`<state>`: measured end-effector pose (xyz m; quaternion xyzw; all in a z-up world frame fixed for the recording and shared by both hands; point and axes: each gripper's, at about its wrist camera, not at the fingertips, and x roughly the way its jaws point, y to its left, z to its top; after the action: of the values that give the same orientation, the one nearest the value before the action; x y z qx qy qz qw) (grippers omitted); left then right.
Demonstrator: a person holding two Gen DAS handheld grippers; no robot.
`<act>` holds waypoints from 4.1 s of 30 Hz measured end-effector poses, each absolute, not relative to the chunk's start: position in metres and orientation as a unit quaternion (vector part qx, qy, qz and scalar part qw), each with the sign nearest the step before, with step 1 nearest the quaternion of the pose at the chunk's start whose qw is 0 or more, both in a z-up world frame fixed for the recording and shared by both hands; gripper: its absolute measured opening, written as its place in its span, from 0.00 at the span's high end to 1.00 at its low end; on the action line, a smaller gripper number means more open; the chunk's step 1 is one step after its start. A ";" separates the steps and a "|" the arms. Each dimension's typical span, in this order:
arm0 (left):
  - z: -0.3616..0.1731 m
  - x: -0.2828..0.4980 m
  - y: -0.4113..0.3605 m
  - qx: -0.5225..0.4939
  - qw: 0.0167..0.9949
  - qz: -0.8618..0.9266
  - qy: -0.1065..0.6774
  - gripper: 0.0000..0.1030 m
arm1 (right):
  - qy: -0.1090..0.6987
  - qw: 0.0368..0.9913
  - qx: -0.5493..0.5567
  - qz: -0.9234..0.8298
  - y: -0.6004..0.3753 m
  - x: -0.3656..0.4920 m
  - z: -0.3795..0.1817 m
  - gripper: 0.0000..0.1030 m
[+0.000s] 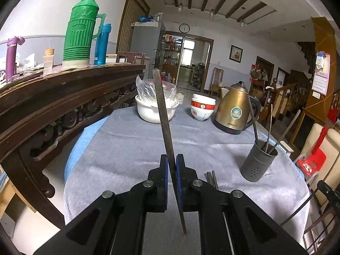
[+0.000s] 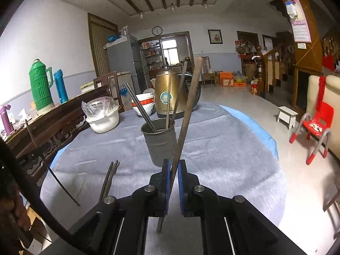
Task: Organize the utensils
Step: 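Lift both held chopsticks and carry them over the grey perforated cup, then lower the chopsticks into the cup and open both grippers, then move both open grippers back to the last chopsticks on the cloth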
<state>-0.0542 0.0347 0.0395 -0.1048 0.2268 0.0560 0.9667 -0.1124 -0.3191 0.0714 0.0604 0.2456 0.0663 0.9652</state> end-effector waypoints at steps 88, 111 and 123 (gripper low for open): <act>0.079 0.124 -0.106 -0.129 0.939 -0.127 0.292 0.84 | 0.249 0.959 0.084 0.103 -0.304 0.057 0.090 0.93; 0.017 -0.004 0.055 -0.186 0.915 0.027 0.357 0.29 | 0.288 0.948 0.113 0.073 -0.309 -0.056 0.086 0.31; -0.017 -0.019 0.048 -0.159 0.893 0.037 0.420 0.29 | 0.431 0.876 0.086 0.199 -0.250 -0.057 0.029 0.35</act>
<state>-0.0193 0.0484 -0.0169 -0.1594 0.4196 0.0369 0.8928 -0.0571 -0.2496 0.0287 0.0856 0.4309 0.1995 0.8759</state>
